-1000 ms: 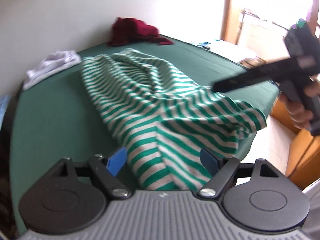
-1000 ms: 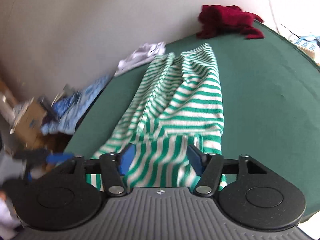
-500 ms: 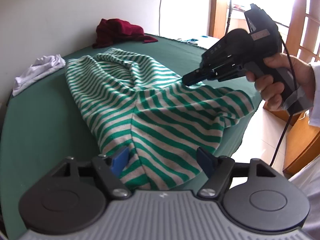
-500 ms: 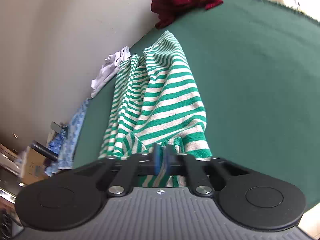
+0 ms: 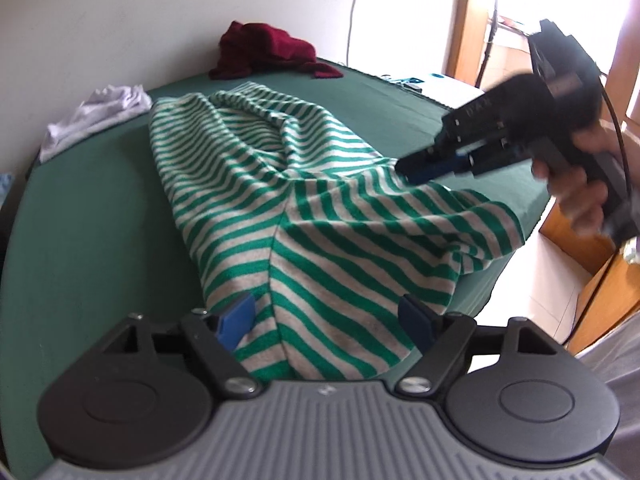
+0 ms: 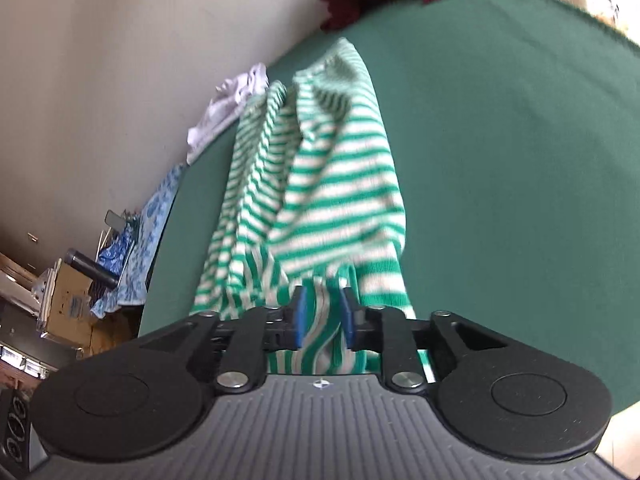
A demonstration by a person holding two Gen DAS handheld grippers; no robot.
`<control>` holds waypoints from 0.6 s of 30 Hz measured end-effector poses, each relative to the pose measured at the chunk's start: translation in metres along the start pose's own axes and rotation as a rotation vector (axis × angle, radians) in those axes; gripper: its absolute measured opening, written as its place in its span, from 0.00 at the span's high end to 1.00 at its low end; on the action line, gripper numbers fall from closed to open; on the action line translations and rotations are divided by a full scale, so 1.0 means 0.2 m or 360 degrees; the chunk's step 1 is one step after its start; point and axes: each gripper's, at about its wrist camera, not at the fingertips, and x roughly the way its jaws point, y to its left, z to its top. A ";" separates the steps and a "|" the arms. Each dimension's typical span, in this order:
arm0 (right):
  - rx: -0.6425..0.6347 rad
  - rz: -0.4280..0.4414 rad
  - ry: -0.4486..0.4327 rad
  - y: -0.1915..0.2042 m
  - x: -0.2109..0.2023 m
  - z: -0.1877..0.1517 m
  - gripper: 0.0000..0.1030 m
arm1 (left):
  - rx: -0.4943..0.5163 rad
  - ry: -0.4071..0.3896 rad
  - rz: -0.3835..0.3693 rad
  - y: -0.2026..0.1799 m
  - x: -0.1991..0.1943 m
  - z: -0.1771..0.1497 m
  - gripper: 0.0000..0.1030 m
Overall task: Fold clothes
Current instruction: 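Pinch the folded garment edge with the right gripper and pull it straight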
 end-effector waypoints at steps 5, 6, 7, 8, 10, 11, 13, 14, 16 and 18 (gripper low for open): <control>0.0041 -0.0002 -0.0010 -0.01 0.03 -0.02 0.72 | 0.0005 0.0027 0.0012 0.00 0.01 0.01 0.19; 0.0044 0.0002 -0.0013 -0.02 0.03 -0.02 0.72 | 0.0009 0.0029 0.0012 -0.01 0.01 0.01 0.18; 0.0050 0.0007 -0.0018 -0.02 0.04 -0.02 0.72 | 0.0012 0.0030 0.0012 -0.02 0.02 0.01 0.18; 0.0064 0.0020 -0.0028 -0.02 0.05 -0.02 0.73 | 0.0016 0.0032 0.0014 -0.02 0.02 0.01 0.17; 0.0105 0.0054 -0.0055 -0.03 0.06 -0.02 0.77 | 0.0028 0.0036 0.0013 -0.03 0.03 0.01 0.17; 0.0121 0.0068 -0.0068 -0.04 0.06 -0.01 0.87 | 0.0035 0.0036 0.0012 -0.04 0.03 0.02 0.17; 0.0123 0.0085 -0.0098 -0.03 0.05 0.00 0.93 | 0.0049 0.0033 0.0010 -0.05 0.02 0.02 0.17; 0.0119 0.0086 -0.0126 -0.02 0.04 0.02 0.95 | 0.0054 0.0029 0.0003 -0.05 0.01 0.03 0.18; 0.0095 0.0095 -0.0225 0.00 -0.03 0.04 0.96 | 0.0050 0.0005 -0.0048 -0.05 -0.02 0.04 0.18; 0.0058 0.0098 -0.0344 0.03 -0.10 0.07 0.96 | 0.0053 -0.0015 -0.0103 -0.05 -0.04 0.05 0.11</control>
